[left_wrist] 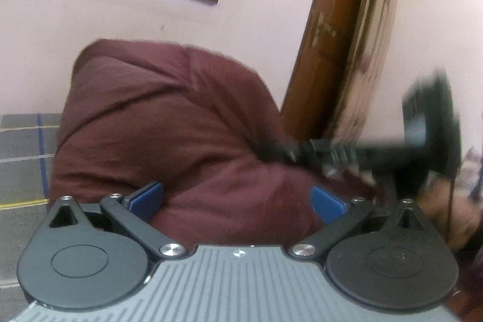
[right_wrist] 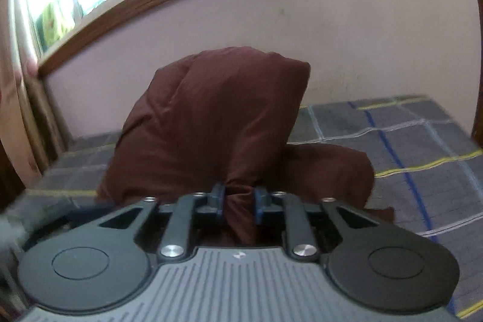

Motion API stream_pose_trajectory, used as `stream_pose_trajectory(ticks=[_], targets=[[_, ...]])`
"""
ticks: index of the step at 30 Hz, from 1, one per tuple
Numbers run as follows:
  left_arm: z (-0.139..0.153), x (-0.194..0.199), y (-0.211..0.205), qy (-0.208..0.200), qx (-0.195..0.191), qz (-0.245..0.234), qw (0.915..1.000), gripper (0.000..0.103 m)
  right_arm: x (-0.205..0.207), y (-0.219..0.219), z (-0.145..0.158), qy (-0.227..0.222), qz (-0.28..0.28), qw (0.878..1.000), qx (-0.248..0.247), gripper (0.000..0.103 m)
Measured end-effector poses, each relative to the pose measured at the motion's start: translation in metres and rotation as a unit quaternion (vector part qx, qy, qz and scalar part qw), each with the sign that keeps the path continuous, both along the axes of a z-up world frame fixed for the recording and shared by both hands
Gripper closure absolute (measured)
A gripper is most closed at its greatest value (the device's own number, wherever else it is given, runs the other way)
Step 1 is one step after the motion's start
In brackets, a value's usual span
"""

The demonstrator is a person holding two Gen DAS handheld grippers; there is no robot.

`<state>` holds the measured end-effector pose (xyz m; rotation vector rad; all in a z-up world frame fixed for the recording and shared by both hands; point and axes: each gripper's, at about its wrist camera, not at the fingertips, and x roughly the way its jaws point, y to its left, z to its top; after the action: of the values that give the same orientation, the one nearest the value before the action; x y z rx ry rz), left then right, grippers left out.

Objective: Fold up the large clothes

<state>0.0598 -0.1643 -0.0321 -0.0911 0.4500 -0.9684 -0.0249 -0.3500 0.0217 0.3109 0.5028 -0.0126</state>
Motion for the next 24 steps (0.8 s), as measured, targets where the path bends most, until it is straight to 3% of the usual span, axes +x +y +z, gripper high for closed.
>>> stream_pose_trajectory(ticks=[3,5,7,9,13,14,16,17,18,20,24], targets=[[0.003,0.01,0.014,0.016,-0.032,0.023,0.9991,0.001,-0.04,0.0,-0.02,0.004,-0.023,0.999,0.027,0.097],[-0.006,0.02,0.007,0.035,-0.02,0.021,0.999,0.002,-0.051,-0.007,-0.038,0.013,-0.039,0.997,0.061,0.103],[-0.01,0.015,-0.004,0.002,0.005,0.027,0.9996,0.002,-0.056,-0.013,-0.052,0.02,-0.05,0.994,0.096,0.103],[-0.015,0.008,-0.013,-0.019,0.028,0.025,0.9991,0.002,-0.058,-0.008,-0.049,0.015,-0.053,0.994,0.092,0.103],[-0.019,0.004,-0.014,-0.02,0.025,0.016,0.9993,0.002,-0.066,-0.015,-0.037,0.004,-0.068,0.99,0.124,0.1],[-0.019,0.003,-0.016,-0.02,0.025,0.017,0.9993,0.003,-0.071,-0.019,-0.033,-0.005,-0.076,0.988,0.134,0.095],[-0.02,0.003,-0.016,-0.019,0.023,0.017,0.9994,0.002,-0.079,-0.022,-0.025,-0.019,-0.083,0.986,0.143,0.076],[-0.021,0.004,-0.015,-0.019,0.023,0.017,0.9994,0.002,-0.081,-0.023,-0.022,-0.024,-0.085,0.985,0.15,0.048],[-0.021,0.004,-0.016,-0.021,0.025,0.017,0.9993,0.002,-0.079,-0.025,-0.02,-0.019,-0.094,0.983,0.154,0.002],[-0.02,0.003,-0.017,-0.021,0.026,0.017,0.9993,0.001,-0.075,-0.03,-0.019,-0.019,-0.112,0.981,0.158,0.0],[-0.02,0.002,-0.018,-0.022,0.032,0.018,0.9991,0.001,-0.063,-0.042,-0.025,-0.003,-0.098,0.971,0.216,0.0]])
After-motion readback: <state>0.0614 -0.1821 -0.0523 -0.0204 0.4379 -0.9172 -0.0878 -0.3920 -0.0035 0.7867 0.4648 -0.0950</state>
